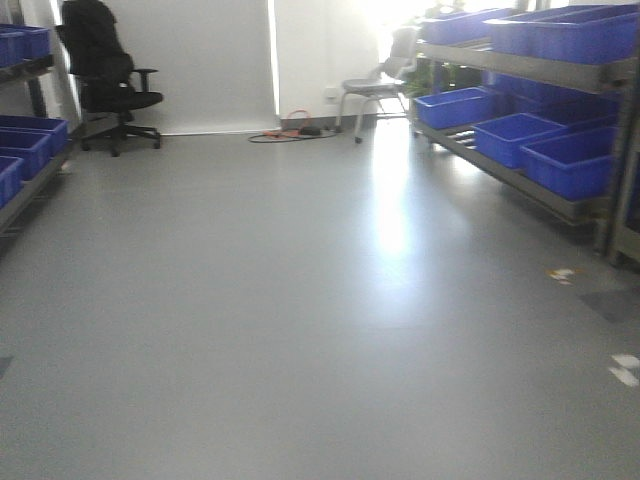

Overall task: Pick and sort blue part to right shelf
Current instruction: 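Drive the base to the blue bin shelf holding both parts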

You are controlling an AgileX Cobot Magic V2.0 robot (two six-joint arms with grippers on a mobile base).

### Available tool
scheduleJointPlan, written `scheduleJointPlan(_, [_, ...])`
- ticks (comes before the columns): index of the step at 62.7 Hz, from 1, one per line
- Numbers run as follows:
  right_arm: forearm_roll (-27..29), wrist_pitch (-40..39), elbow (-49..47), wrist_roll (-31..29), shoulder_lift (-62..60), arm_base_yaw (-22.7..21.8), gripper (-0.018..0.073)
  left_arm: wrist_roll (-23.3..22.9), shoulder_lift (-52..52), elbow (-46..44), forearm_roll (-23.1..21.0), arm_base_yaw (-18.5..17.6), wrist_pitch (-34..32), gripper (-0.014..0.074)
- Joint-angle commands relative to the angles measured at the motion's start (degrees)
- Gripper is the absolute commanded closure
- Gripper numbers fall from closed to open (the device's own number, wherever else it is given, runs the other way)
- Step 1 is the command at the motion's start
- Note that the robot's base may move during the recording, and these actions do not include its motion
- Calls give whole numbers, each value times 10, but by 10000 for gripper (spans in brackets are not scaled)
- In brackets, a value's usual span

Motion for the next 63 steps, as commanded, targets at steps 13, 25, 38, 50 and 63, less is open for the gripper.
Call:
scheduleJointPlan(13, [-5,-54,-13,-7,-2,-1,262,-1,8,-15,1,-2,-52,302])
scheduleJointPlan(25, [-5,-54,-13,-7,-2,-1,262,-1,8,-15,1,-2,-52,302])
scheduleJointPlan(38, [-5,-54,-13,-7,-2,-1,262,-1,8,-15,1,-2,-52,302])
scheduleJointPlan(50, [-5,-54,-13,-7,-2,-1,262,-1,8,-15,1,-2,-52,302])
scheduleJointPlan(63, [-5,-54,-13,-7,-2,-1,262,-1,8,-15,1,-3,-52,302])
